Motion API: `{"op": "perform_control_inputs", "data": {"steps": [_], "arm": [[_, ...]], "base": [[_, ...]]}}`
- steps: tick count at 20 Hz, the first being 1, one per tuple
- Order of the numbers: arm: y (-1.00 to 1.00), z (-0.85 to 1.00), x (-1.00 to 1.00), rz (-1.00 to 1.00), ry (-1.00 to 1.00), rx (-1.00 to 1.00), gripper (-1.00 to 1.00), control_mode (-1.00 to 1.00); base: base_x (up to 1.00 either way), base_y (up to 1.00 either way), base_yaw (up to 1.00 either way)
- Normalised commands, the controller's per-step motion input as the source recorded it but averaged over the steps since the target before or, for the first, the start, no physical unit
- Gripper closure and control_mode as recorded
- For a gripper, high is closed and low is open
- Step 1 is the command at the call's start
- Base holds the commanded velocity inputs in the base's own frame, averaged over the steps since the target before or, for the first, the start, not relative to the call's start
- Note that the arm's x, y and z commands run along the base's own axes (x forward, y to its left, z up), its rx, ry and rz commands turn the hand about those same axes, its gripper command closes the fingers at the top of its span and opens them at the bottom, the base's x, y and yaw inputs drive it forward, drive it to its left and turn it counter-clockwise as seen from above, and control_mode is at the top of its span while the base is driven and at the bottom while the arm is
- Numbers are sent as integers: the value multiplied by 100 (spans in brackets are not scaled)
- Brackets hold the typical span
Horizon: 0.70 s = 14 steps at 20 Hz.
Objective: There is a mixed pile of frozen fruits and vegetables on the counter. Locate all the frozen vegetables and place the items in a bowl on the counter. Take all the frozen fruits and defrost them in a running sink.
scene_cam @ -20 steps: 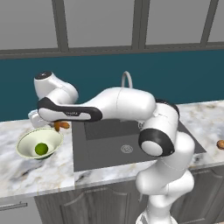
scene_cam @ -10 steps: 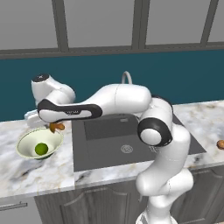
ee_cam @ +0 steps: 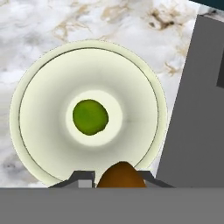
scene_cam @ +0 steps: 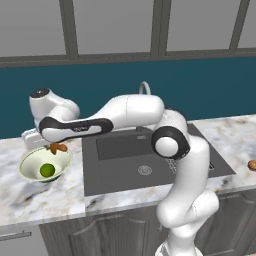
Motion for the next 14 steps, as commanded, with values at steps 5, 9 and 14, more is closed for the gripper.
{"op": "perform_control_inputs", "data": {"steps": [5, 9, 14], "arm": [[17, -20, 22, 0, 2, 1, 100, -100], [11, -23, 23, -1, 0, 1, 100, -100], [15, -25, 16, -1, 0, 0, 100, -100]], "base": [[0, 0, 0], [0, 0, 0], [0, 0, 0]]}}
